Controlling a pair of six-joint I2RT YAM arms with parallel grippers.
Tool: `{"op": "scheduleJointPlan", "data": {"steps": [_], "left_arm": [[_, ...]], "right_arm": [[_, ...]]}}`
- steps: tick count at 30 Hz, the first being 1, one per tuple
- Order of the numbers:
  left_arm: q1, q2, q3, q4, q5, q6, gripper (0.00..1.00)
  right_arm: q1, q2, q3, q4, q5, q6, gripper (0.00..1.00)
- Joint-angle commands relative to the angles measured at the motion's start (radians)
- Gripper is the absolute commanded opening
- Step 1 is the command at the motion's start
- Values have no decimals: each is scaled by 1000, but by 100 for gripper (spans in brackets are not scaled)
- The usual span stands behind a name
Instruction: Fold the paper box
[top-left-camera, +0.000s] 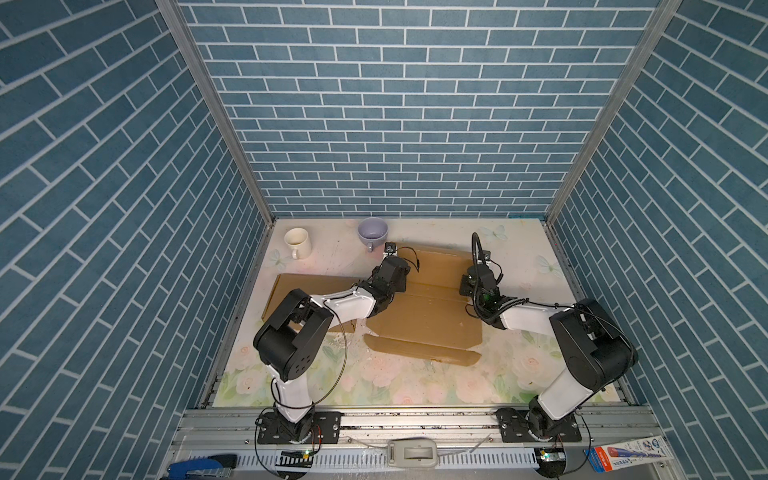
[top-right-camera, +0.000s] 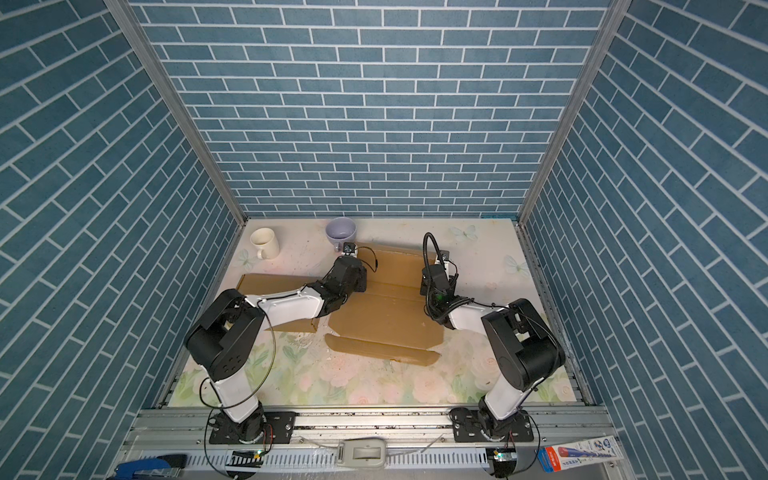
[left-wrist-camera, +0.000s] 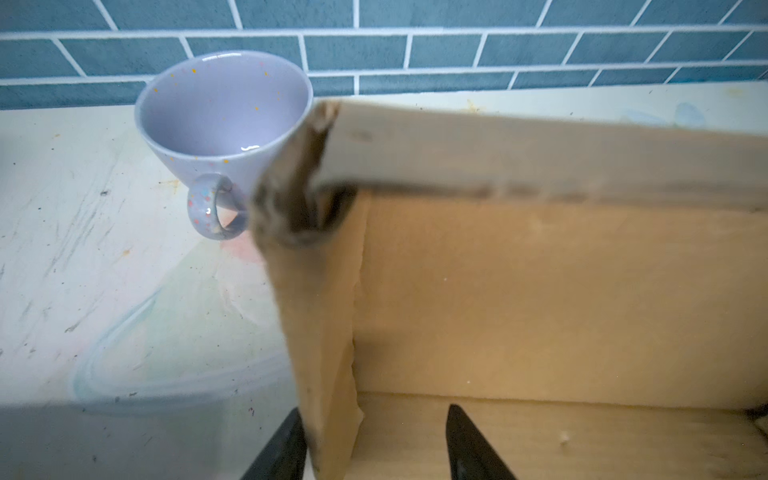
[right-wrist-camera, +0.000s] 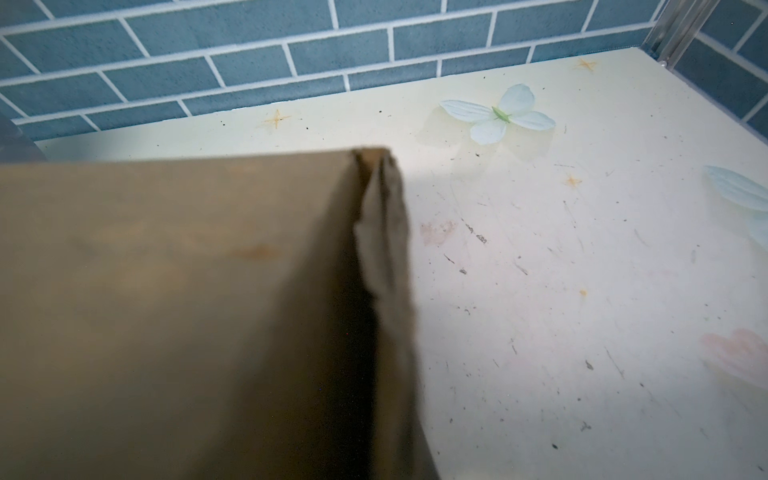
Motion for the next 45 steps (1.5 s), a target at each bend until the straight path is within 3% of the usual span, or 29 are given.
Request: {"op": "scheduleJointPlan", "data": {"steps": [1, 11, 16, 21, 28, 38, 45], "left_arm": [[7, -64, -17, -26, 26, 45, 59], [8, -331, -39, -230, 81, 206, 68], [45, -375, 51, -370, 244, 405, 74], [64, -295, 227, -576, 427, 646, 74], [70, -146, 430, -770, 579, 779, 76], [79, 44, 604, -878, 574, 838, 77], [83, 90, 645, -851, 530, 854, 76]], "right_arm": [[9, 34, -12, -19, -26, -34, 0], [0, 17, 10, -14, -56, -156, 0], [-13, 11, 47, -18, -132, -271, 0], [-22, 18, 132, -101, -232, -417, 0], [-26, 72, 268, -227, -332, -559, 0], [-25, 108, 296, -227, -410, -637, 0], [-26, 109, 291, -207, -440, -675, 0]]}}
